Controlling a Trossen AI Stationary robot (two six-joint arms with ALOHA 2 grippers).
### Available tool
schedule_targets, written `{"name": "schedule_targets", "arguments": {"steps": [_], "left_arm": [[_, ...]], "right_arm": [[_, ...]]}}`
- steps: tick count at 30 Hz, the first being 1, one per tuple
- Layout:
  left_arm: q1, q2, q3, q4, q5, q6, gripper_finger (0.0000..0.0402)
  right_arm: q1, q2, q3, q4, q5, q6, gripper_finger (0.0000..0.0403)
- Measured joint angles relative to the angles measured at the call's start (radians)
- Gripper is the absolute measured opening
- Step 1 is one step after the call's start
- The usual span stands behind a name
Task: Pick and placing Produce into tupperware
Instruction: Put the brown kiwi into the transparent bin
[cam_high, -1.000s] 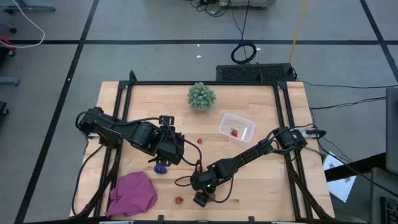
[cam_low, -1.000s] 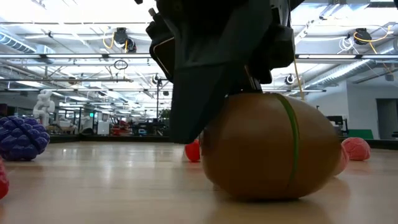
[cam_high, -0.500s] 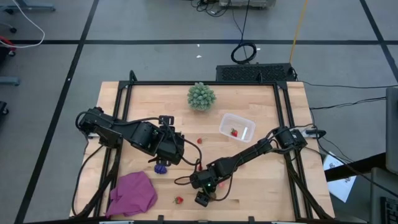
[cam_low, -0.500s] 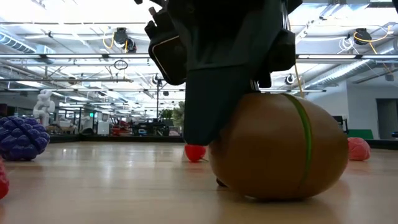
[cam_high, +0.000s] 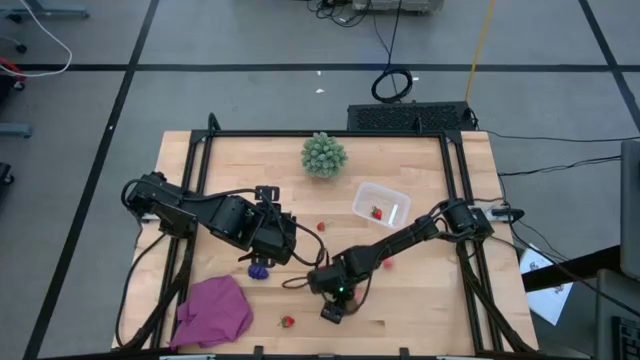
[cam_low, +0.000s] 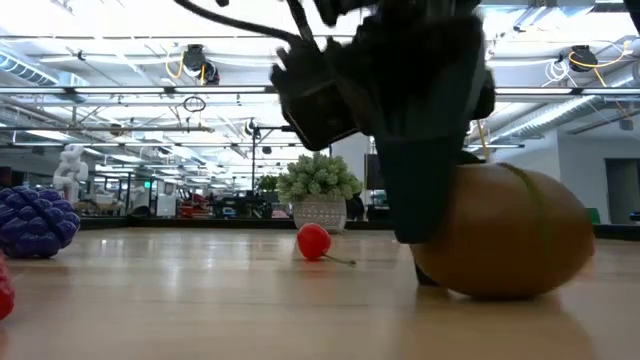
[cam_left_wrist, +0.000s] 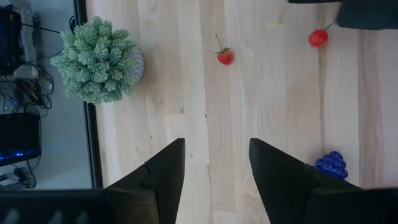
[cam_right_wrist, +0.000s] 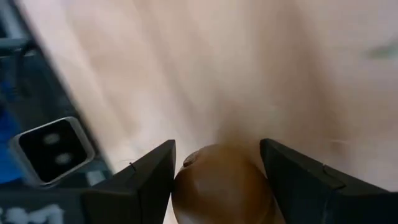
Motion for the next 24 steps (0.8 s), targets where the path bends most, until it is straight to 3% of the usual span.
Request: {"name": "schedule_targets", "arguments": {"steps": [10, 24], "left_arm": [[0.000, -0.001, -0.001, 0.001, 0.001, 0.002, 0.0184], [0.000, -0.001, -0.002, 0.000, -0.002, 0.015, 0.0184]], "right_arm": [[-0.066, -0.055, -0.002, -0.028, 0.095, -0.075, 0.0233], [-0.099, -0.124, 0.000, -0.109, 0.137, -0.112, 0.0233]]}}
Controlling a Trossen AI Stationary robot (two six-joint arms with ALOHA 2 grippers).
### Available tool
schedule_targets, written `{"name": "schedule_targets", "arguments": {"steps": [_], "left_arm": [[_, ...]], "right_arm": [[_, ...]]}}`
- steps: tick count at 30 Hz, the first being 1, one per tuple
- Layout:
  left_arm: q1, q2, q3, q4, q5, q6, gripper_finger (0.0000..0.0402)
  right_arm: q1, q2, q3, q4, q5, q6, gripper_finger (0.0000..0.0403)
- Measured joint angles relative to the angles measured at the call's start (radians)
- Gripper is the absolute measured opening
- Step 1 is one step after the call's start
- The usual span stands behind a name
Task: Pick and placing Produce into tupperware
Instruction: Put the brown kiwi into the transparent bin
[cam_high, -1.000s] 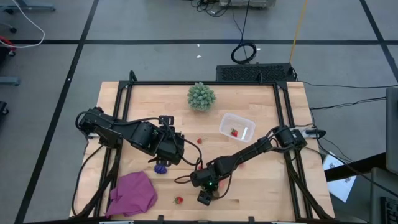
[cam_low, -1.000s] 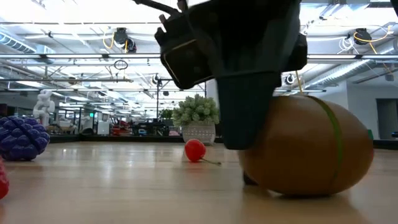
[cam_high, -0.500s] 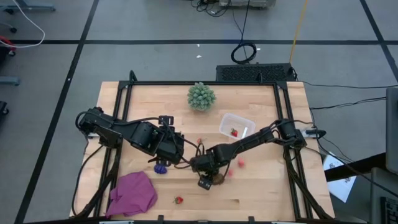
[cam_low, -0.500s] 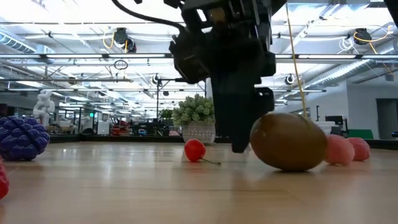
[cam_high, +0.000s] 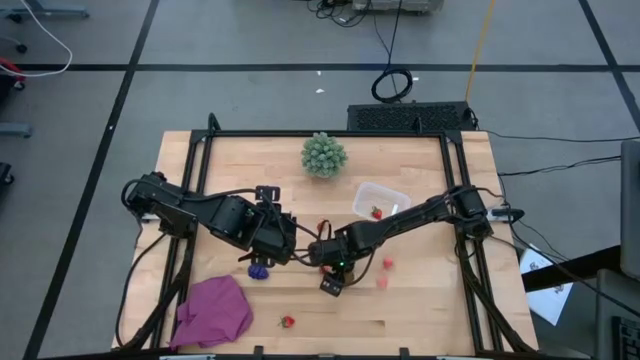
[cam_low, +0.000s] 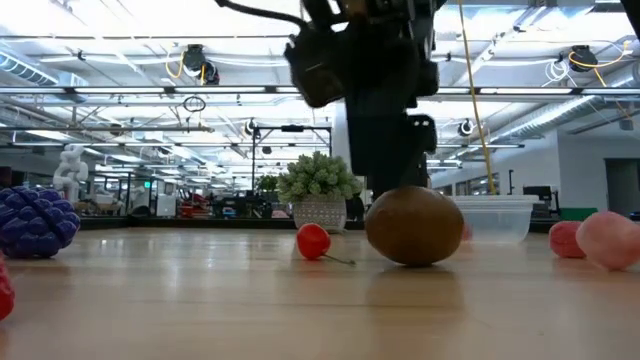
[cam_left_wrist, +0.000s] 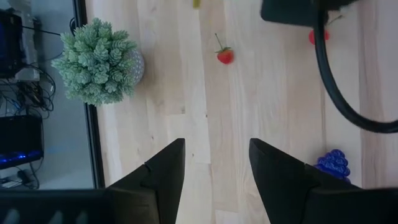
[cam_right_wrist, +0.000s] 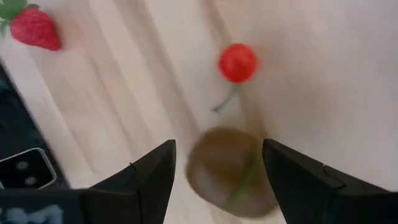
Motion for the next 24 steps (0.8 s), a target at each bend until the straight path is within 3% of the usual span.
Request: {"name": "schedule_targets", "arguments": {"steps": [10, 17, 24], "left_arm": [[0.000, 0.000, 0.000, 0.000, -0.005, 0.015, 0.0184], [0.000, 0.000, 0.000, 0.000, -0.005, 0.015, 0.0184], [0.003, 0.000, 0.000, 0.042, -0.031, -0.008, 0.0184]], "right_arm": [[0.008, -0.093, 0.002, -0.083, 0.114, -0.073, 0.0233], [0.037, -0.115, 0.002, -0.198, 0.115, -0.266, 0.0233], [0.049, -0.115, 0.002, -0.336, 0.118, -0.560, 0.0233]]}}
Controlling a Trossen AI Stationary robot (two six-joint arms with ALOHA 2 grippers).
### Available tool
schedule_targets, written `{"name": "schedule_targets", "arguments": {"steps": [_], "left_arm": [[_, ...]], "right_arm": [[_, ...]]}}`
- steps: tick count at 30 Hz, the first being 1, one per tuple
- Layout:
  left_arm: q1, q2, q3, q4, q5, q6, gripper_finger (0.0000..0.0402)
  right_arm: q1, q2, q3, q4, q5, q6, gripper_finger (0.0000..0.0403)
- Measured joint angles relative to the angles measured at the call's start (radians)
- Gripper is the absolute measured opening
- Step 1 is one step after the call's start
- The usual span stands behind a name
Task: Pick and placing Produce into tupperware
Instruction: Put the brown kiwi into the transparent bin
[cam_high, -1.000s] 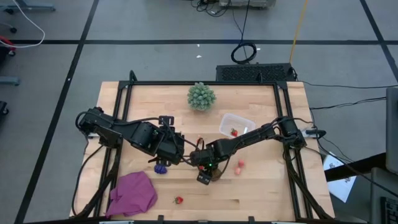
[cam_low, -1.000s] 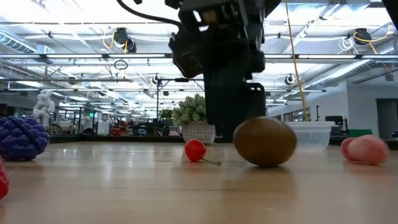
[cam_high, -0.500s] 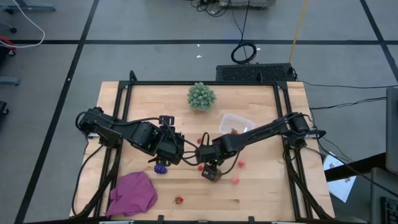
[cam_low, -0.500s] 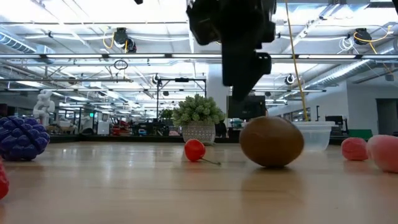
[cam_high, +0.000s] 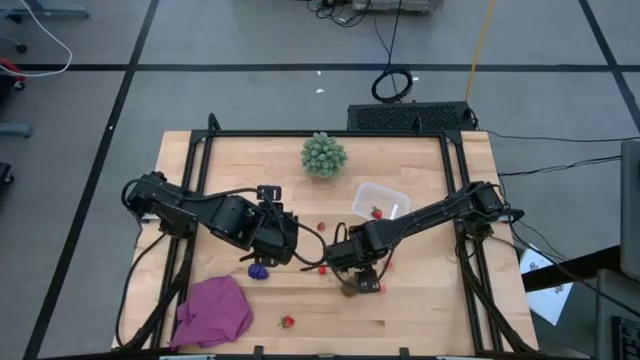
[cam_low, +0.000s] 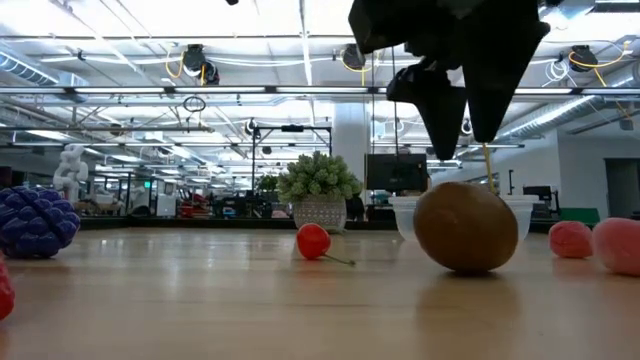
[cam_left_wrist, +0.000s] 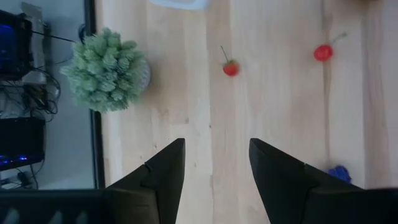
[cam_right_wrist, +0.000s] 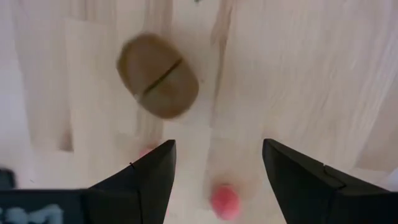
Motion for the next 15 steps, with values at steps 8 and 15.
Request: {"name": "schedule_targets", "arguments": {"steps": [8, 15], "left_arm": [[0.004, 0.000, 0.000, 0.012, -0.015, -0.011, 0.0184], [0.004, 0.000, 0.000, 0.006, -0.015, -0.009, 0.0184]], "right_arm": [[0.005, 0.000, 0.000, 0.058, 0.098, -0.170, 0.0233], [0.037, 0.000, 0.000, 0.123, 0.098, -0.288, 0.0233]]}}
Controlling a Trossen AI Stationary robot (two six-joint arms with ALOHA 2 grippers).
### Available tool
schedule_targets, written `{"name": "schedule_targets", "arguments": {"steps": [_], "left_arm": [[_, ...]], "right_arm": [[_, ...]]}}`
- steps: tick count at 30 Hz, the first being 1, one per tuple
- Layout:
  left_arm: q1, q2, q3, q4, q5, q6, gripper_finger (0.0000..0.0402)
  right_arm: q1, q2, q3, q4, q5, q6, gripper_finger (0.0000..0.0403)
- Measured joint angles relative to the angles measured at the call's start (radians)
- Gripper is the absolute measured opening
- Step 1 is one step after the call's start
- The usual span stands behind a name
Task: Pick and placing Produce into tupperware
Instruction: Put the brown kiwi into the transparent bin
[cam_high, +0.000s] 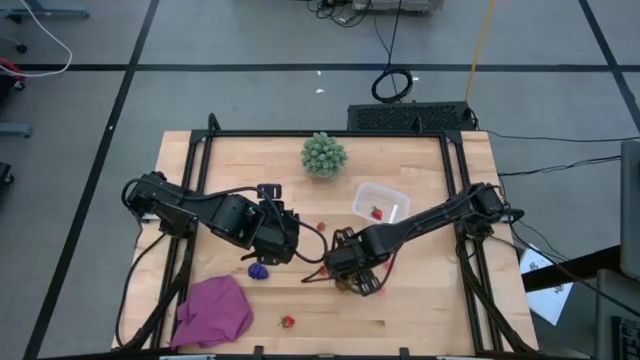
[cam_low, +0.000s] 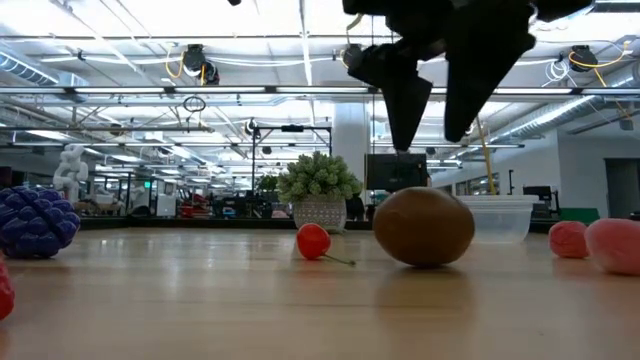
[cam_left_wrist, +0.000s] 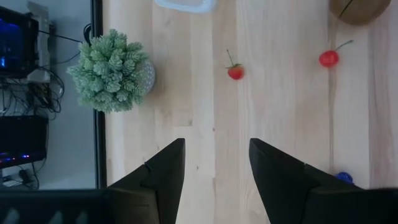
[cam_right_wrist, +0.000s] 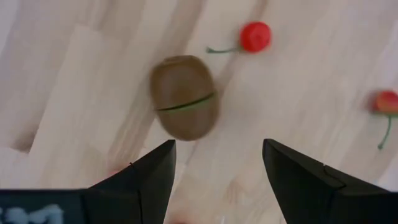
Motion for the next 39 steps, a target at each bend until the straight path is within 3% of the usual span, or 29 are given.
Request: {"name": "schedule_targets", "arguments": {"steps": [14, 29, 39], "left_arm": [[0.000, 0.000, 0.000, -0.020, -0.004, -0.012, 0.0184], [0.000, 0.000, 0.000, -0.018, -0.005, -0.113, 0.0184], [0.002, 0.000, 0.000, -0.018, -0.013, -0.126, 0.0184]], "right_arm": [[0.087, -0.001, -0.070, 0.189, -0.001, -0.288, 0.0233], [0.079, 0.000, -0.222, 0.282, 0.000, -0.352, 0.0233], [0.091, -0.002, -0.237, 0.344, 0.000, -0.404, 0.0233]]}}
